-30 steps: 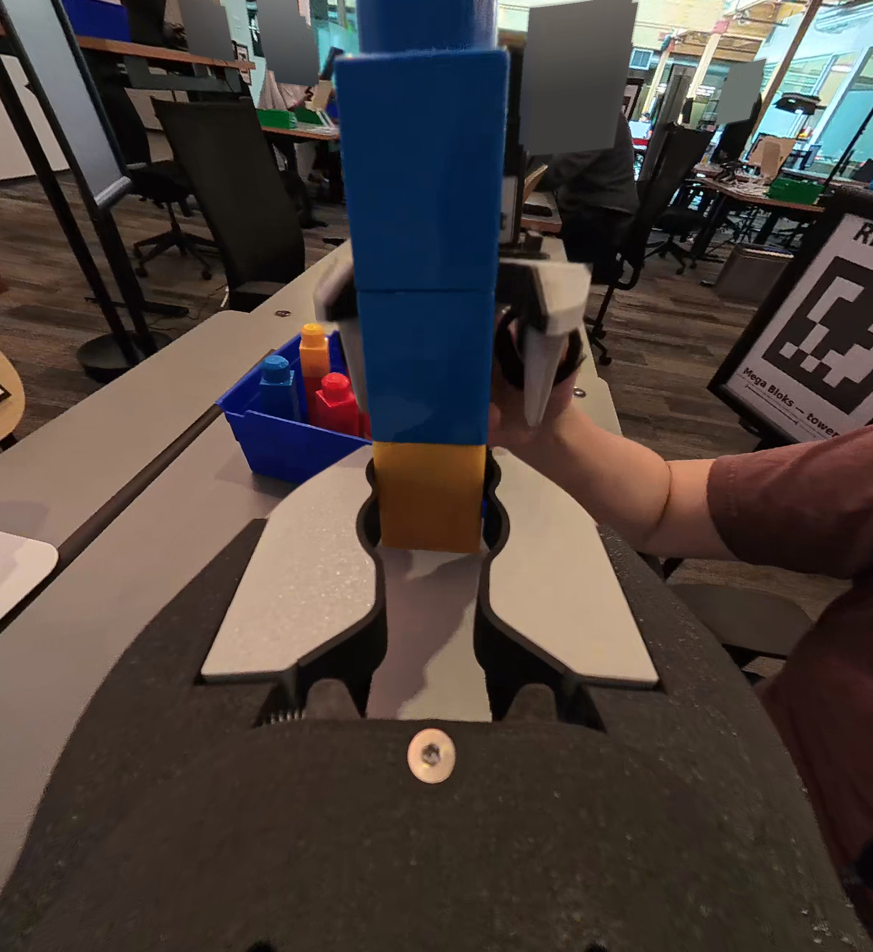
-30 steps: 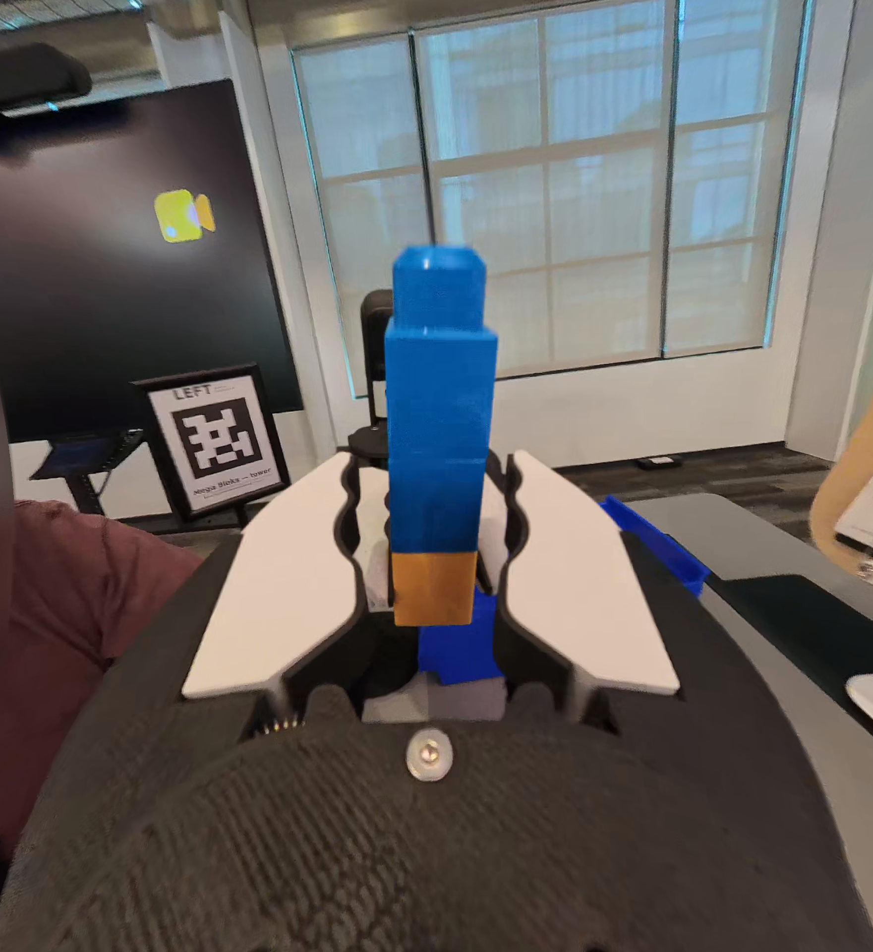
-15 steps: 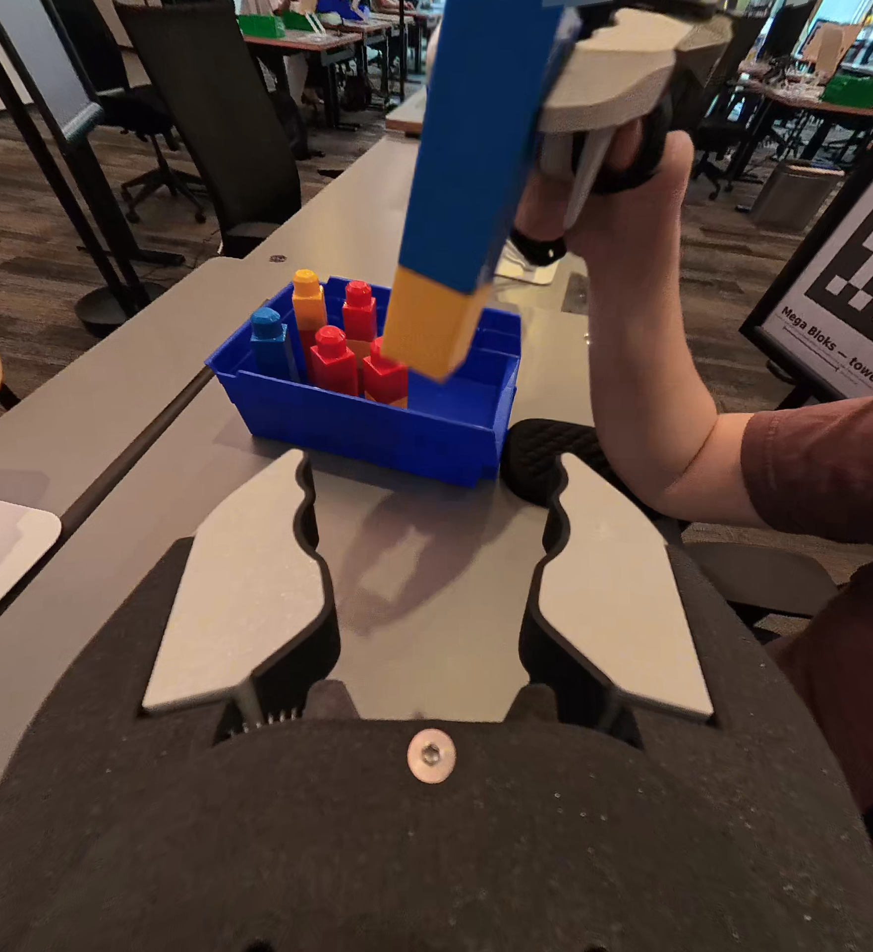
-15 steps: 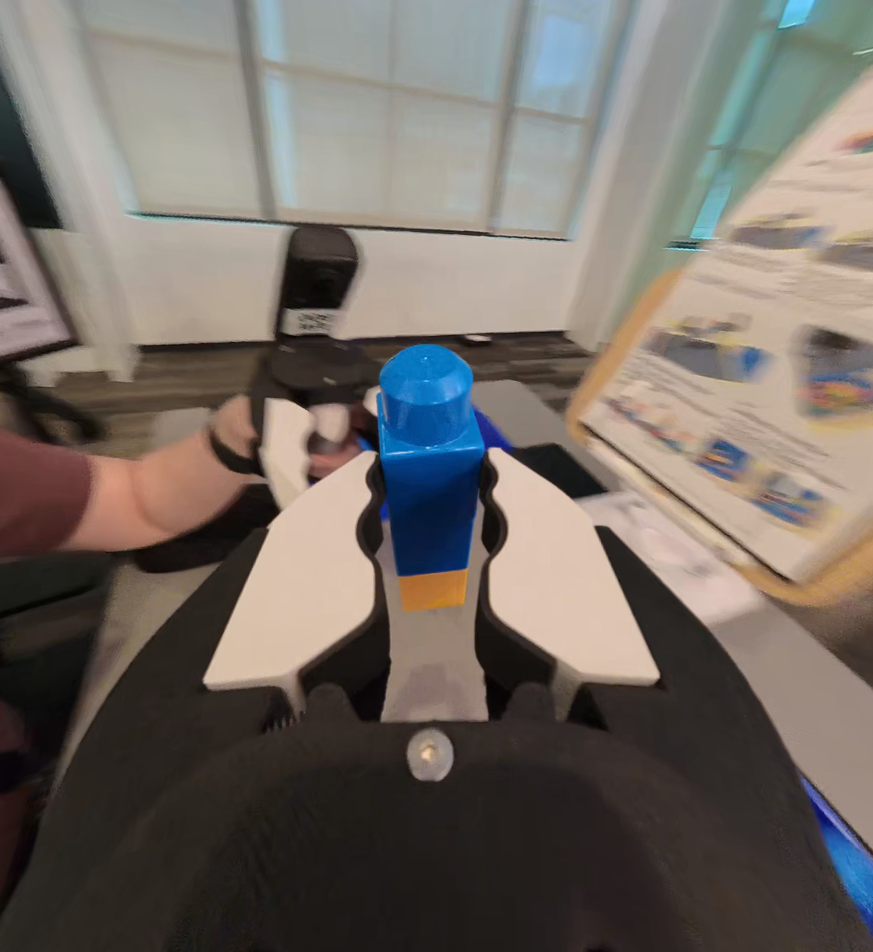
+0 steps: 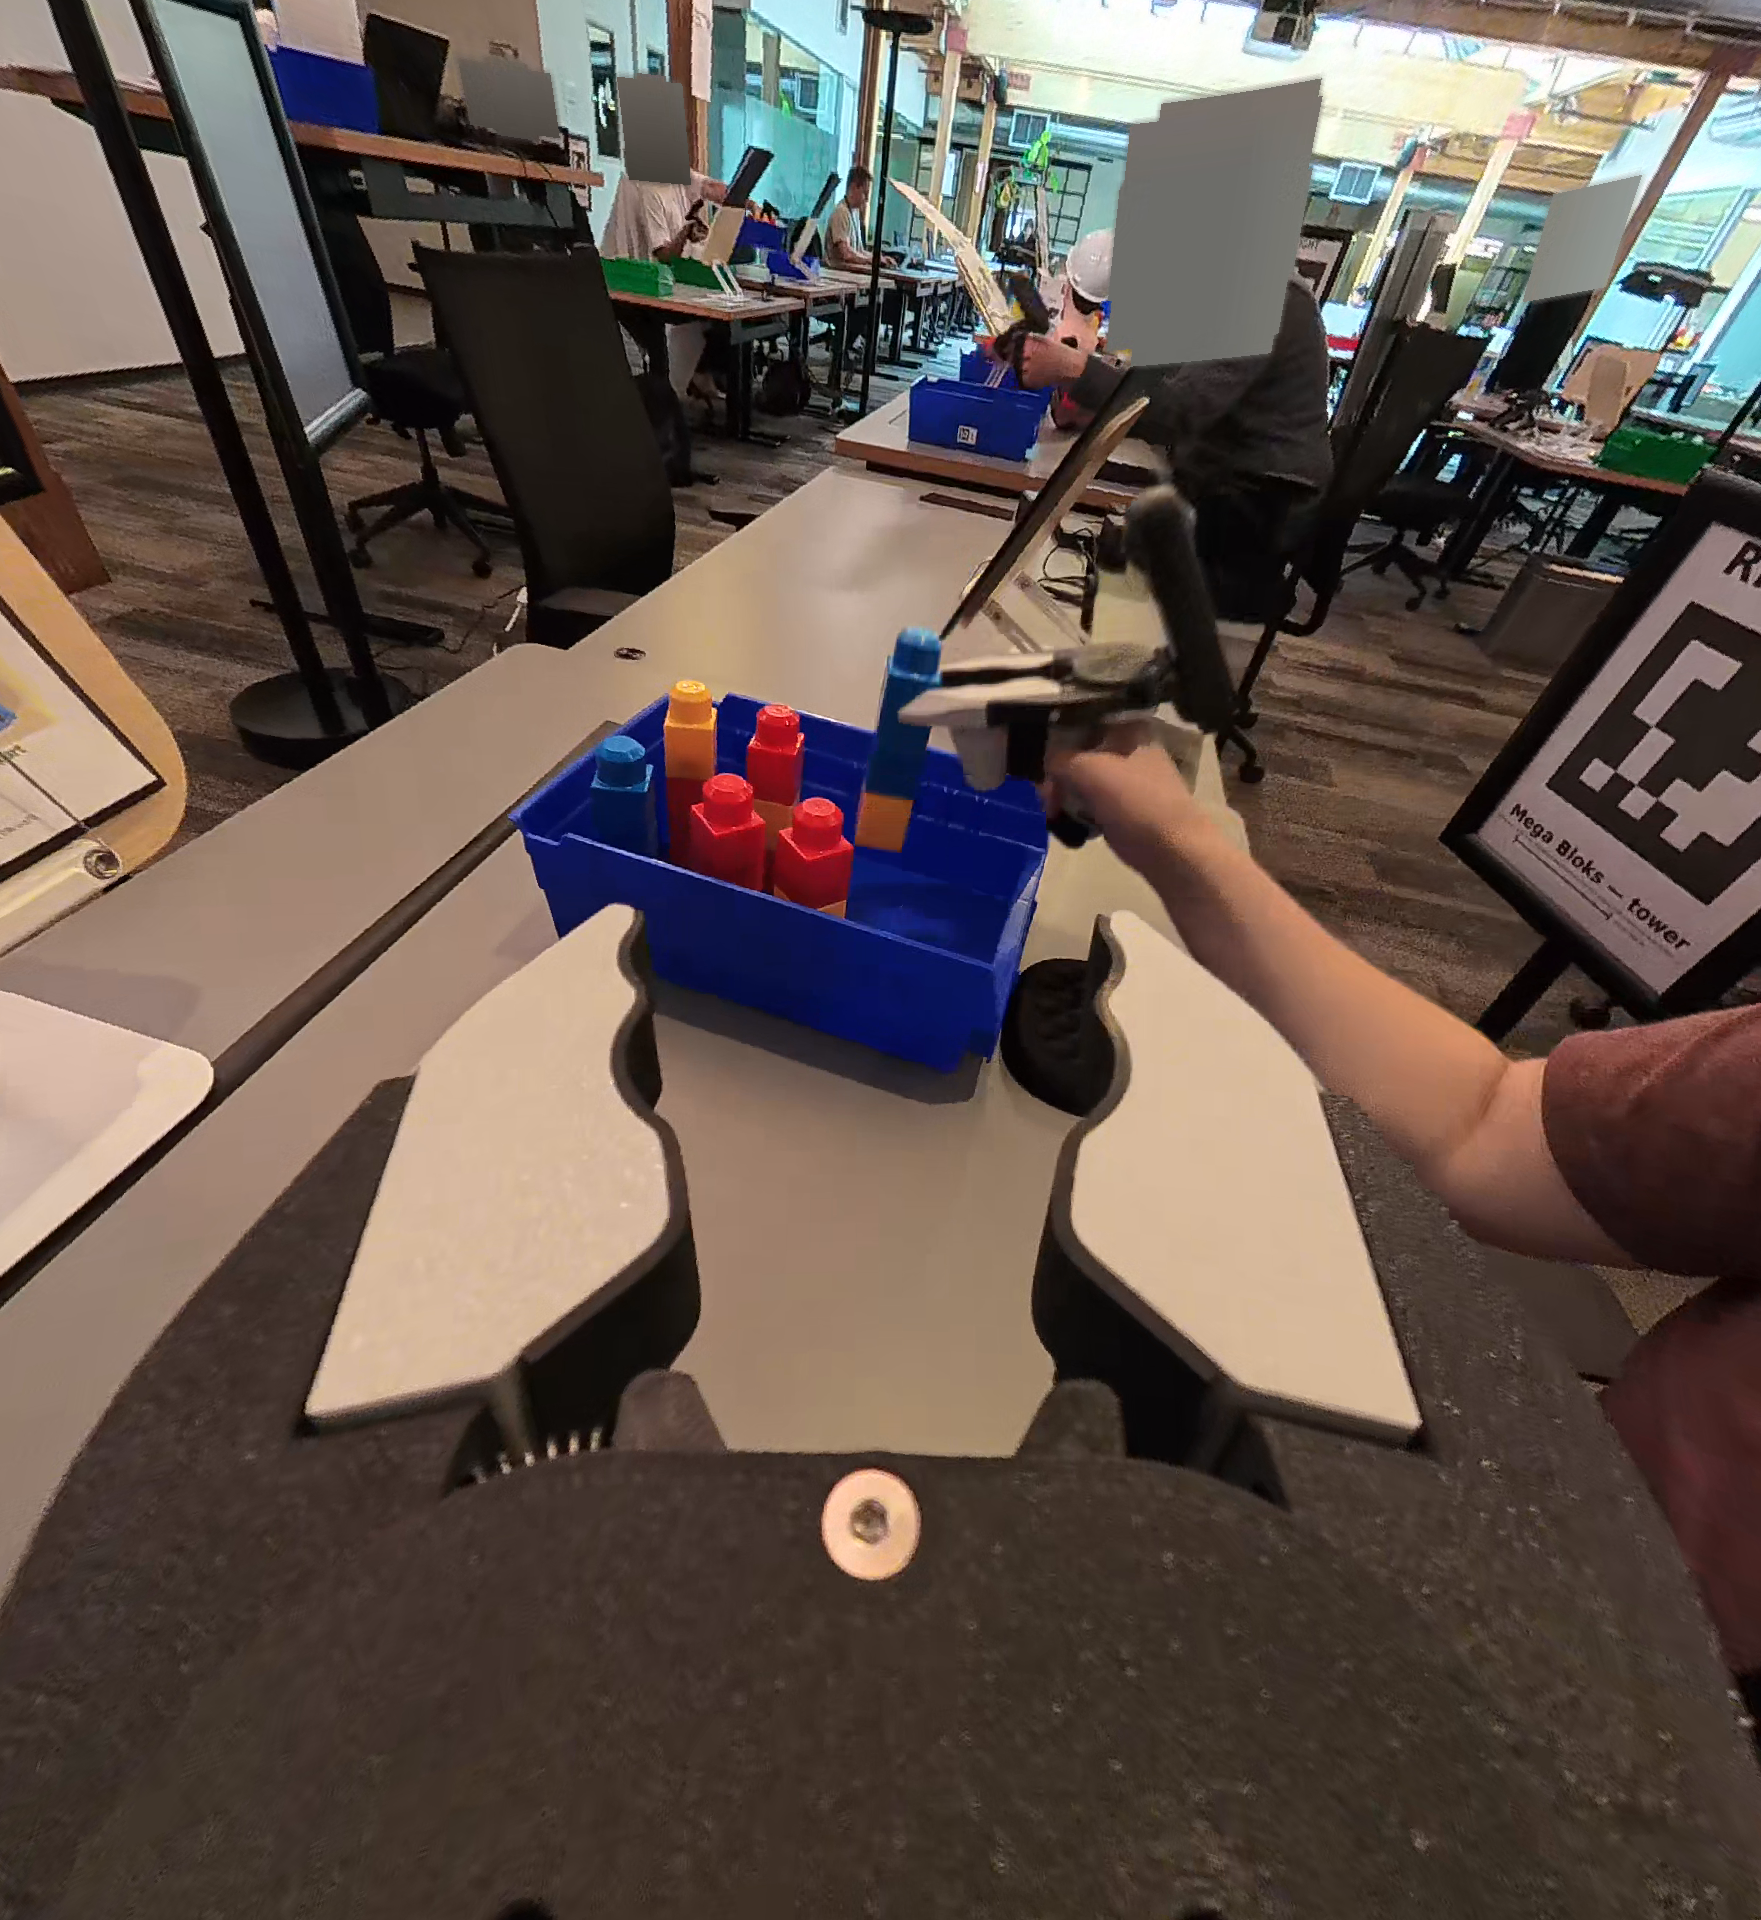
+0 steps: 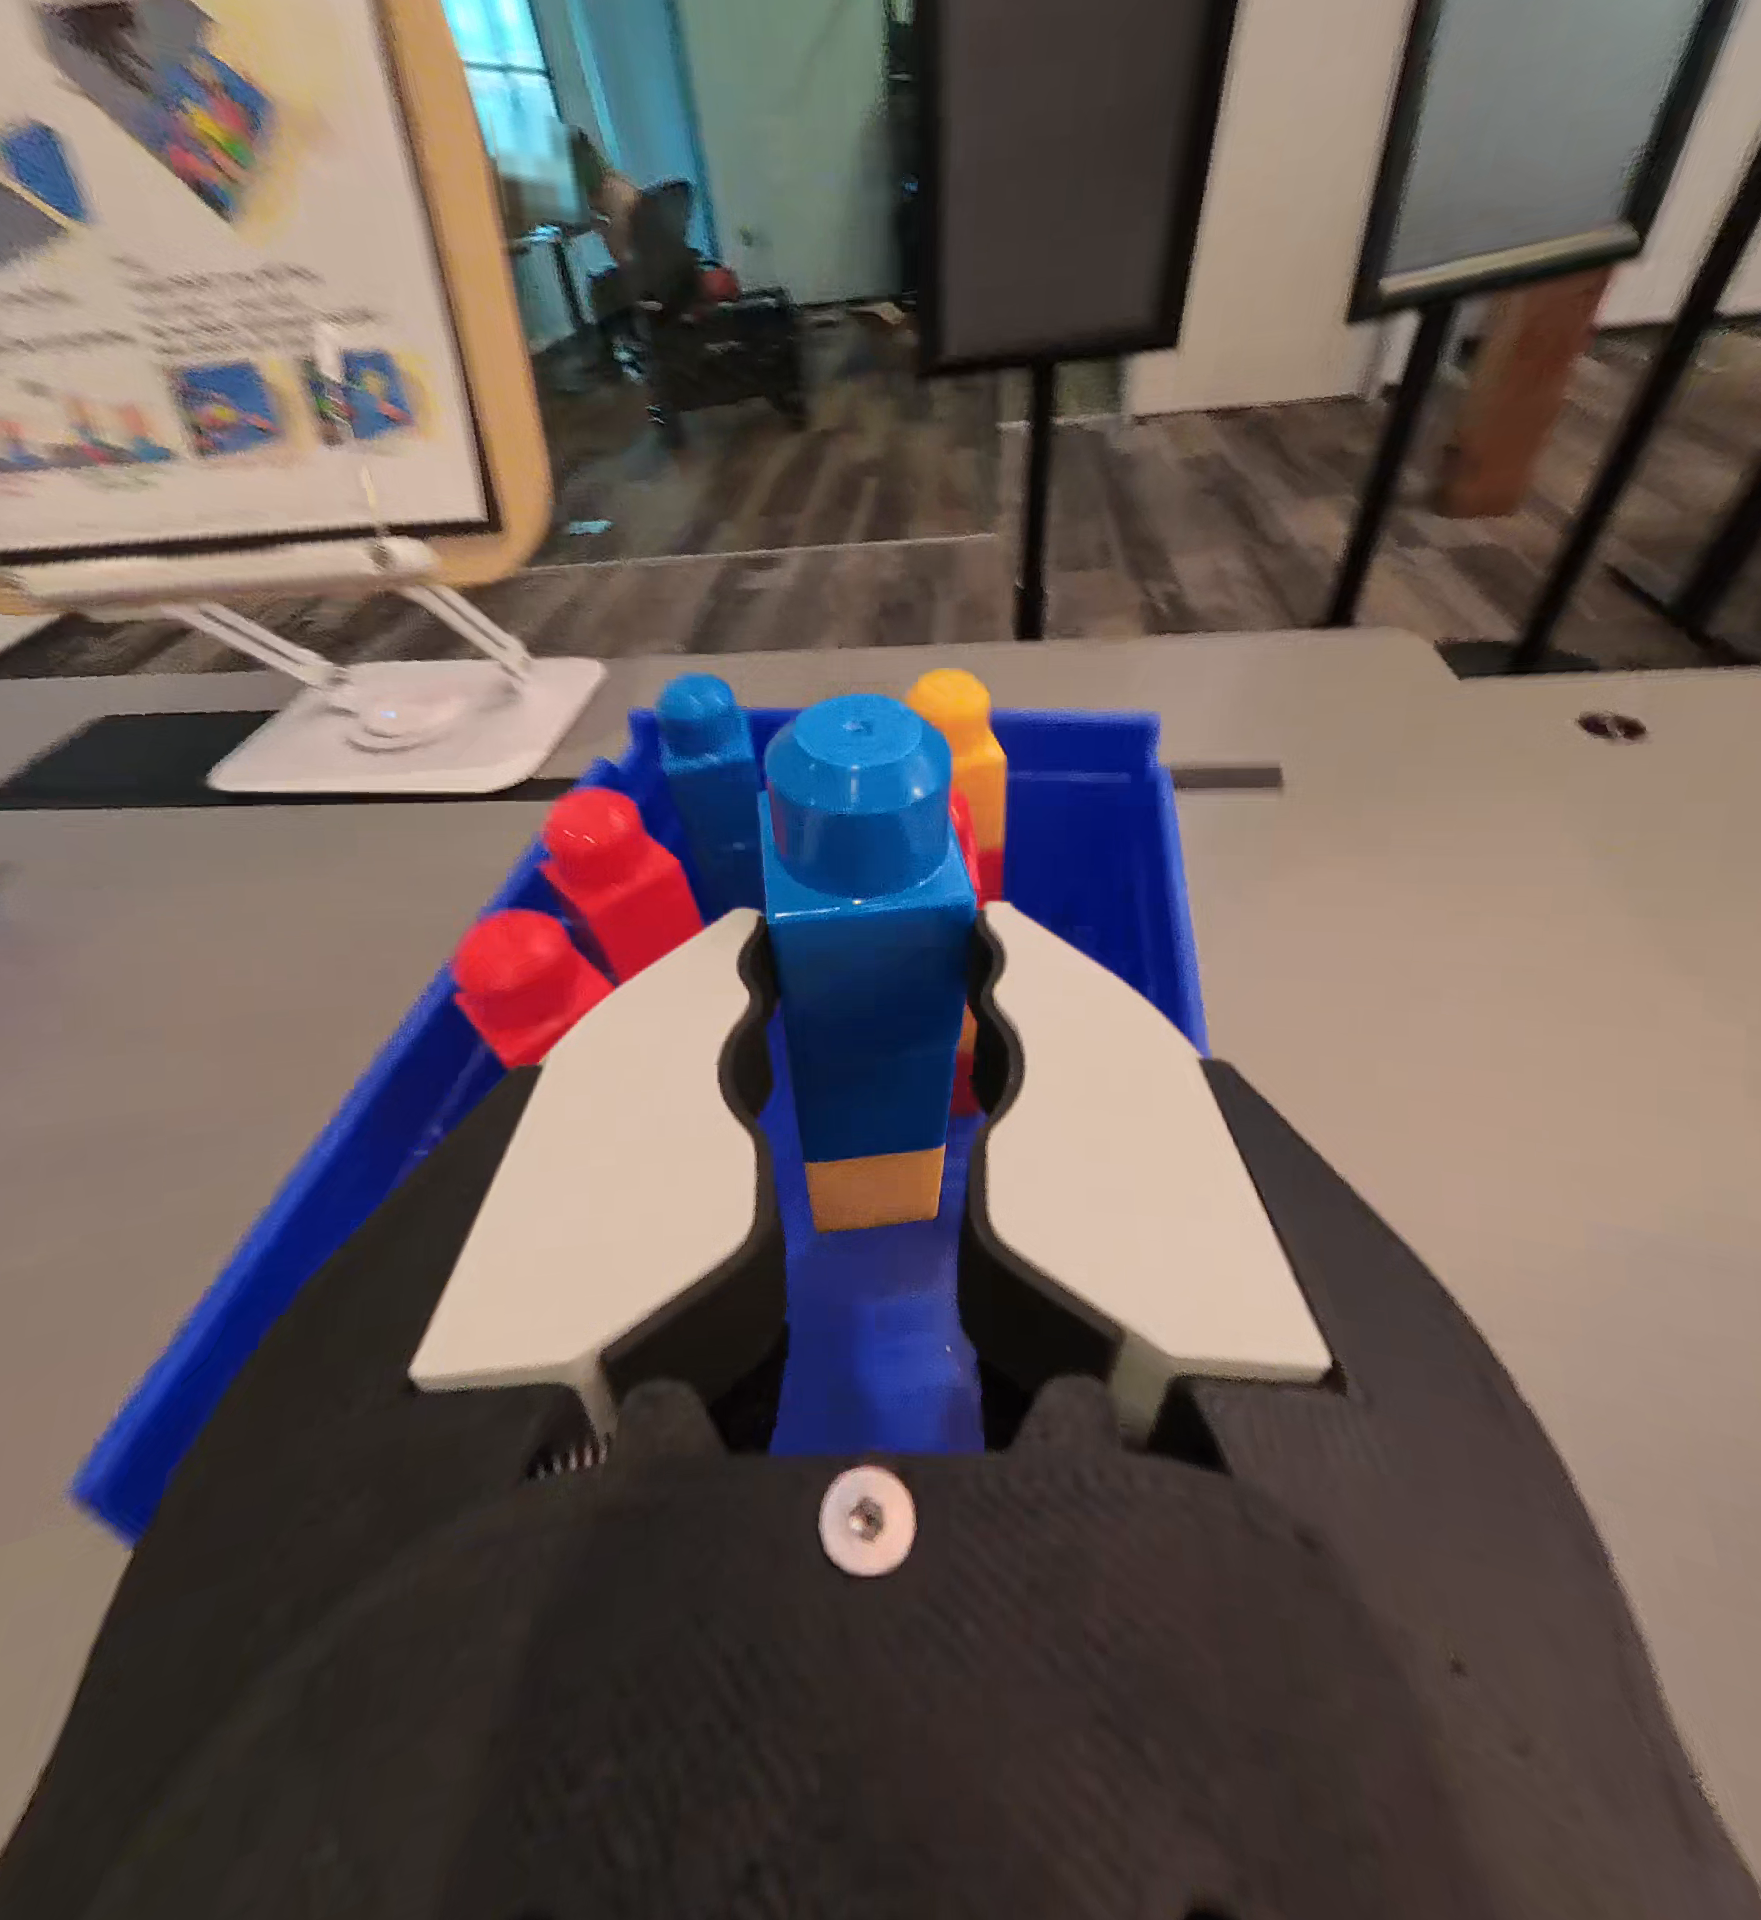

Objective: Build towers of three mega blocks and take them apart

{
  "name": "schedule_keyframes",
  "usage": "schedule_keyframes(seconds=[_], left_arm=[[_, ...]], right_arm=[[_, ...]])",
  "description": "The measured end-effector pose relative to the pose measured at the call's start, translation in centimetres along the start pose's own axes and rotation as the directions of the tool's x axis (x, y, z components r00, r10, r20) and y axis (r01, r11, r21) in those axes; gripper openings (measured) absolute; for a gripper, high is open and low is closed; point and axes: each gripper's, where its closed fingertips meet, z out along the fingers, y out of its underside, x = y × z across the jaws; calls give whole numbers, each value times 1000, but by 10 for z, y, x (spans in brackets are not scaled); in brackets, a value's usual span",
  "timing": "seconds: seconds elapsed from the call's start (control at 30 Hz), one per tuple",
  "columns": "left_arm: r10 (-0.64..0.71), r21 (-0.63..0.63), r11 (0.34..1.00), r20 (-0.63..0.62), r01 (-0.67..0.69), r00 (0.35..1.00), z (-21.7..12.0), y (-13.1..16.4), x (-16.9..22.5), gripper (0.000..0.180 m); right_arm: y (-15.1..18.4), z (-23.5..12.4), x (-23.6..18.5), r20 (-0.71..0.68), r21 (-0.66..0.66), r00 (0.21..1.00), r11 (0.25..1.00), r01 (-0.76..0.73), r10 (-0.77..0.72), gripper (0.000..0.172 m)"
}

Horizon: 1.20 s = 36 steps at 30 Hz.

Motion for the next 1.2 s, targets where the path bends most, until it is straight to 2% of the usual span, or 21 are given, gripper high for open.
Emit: schedule_keyframes(seconds=[0.13, 0.3, 0.43, 0.83, 1.07, 1.2], left_arm=[[20, -12, 1000, 19, -20, 1000, -5, -1, 2, 78], [14, 4, 1000, 49, -14, 999, -16, -6, -3, 78], [-13, 33, 999, 58, 11, 998, -28, -12, -7, 77], [-19, 75, 997, 109, 11, 994, -48, -20, -20, 77], [9, -76, 997, 279, 12, 960, -67, 4, -56, 78], [52, -66, 998, 478, -23, 877, -99, -1, -90, 77]], right_arm=[[27, 13, 9, -67, -26, 998, 1000, -5, 3, 35], [50, 29, 10, -109, -123, 992, 991, 51, -64, 36], [48, 32, 6, -123, -123, 988, 989, 82, -97, 36], [56, 40, 7, -115, -187, 992, 982, 31, -53, 37], [59, 35, 5, -111, -205, 991, 978, 45, -69, 37], [59, 33, 9, -117, -197, 991, 979, 45, -69, 36]])
